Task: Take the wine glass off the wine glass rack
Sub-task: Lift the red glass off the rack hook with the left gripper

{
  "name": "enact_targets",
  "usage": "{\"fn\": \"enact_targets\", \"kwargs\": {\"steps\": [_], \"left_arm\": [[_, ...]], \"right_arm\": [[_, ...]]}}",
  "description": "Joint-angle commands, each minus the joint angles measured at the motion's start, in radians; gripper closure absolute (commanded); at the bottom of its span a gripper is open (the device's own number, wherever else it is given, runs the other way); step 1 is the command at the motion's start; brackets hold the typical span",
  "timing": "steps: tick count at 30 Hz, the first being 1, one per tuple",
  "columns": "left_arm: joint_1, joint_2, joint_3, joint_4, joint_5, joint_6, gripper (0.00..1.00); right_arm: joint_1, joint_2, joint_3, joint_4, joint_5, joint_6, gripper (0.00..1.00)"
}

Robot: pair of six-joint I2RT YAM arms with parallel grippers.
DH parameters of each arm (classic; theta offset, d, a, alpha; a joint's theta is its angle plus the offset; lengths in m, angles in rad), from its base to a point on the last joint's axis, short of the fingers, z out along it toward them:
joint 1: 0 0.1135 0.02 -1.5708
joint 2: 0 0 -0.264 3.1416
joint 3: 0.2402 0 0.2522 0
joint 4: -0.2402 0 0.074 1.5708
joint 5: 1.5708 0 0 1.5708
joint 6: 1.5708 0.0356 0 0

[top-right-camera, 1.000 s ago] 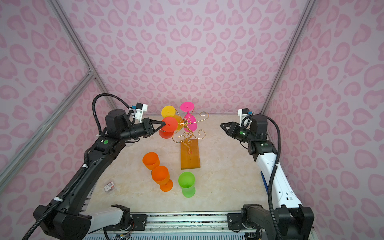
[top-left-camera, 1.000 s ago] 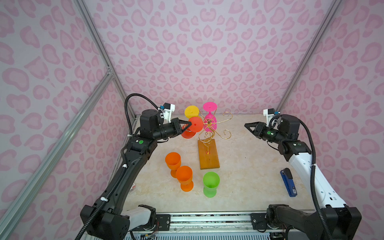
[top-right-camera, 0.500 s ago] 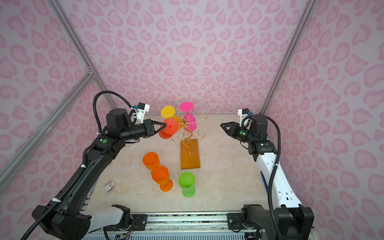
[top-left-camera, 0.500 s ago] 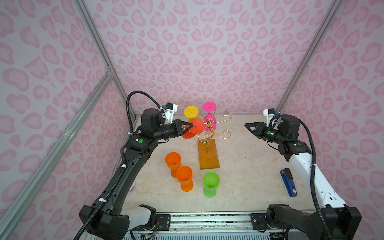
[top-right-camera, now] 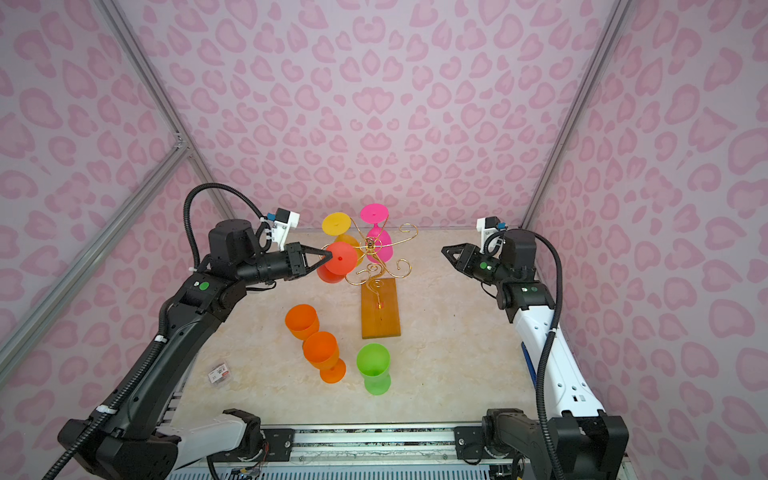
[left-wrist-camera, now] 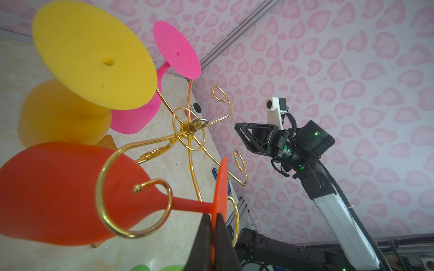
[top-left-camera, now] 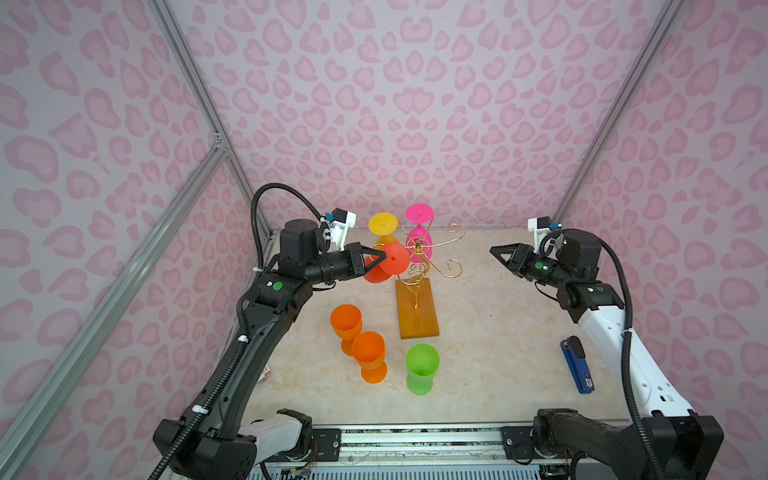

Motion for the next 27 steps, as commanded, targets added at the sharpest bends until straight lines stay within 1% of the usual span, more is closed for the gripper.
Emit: {"fn": "enact_targets", "kwargs": {"steps": [1, 4, 5, 9, 16, 22, 27], "left_arm": [[0.002, -0.02, -0.004, 0.011, 0.013, 0.017, 0.98], [0.001, -0.036, -0.004, 0.008, 0.021, 0.012, 0.98], [0.002, -0.044, -0.035, 0.008, 0.024, 0.01, 0.98], [0.001, -0.079, -0.067, 0.009, 0.033, 0.004, 0.98], [0.003, -0.182, -0.122, -0.011, 0.035, -0.022, 0.98], [0.005, -0.274, -0.087, -0.082, 0.069, -0.013, 0.98], [0.006, -0.339, 0.0, -0.125, 0.093, -0.011, 0.98]], "right_arm": [[-0.001, -0.005, -0.003, 0.014, -0.006, -0.01, 0.7], [-0.003, -0.008, -0.005, 0.013, -0.006, -0.01, 0.7], [-0.004, -0.008, -0.006, 0.012, -0.007, -0.01, 0.7], [-0.004, -0.01, -0.006, 0.016, -0.007, -0.008, 0.7], [-0.004, -0.005, 0.004, 0.019, -0.014, -0.006, 0.7], [-0.004, -0.004, 0.01, 0.029, -0.023, 0.003, 0.7], [-0.004, -0.01, 0.014, 0.049, -0.03, 0.017, 0.7]]}}
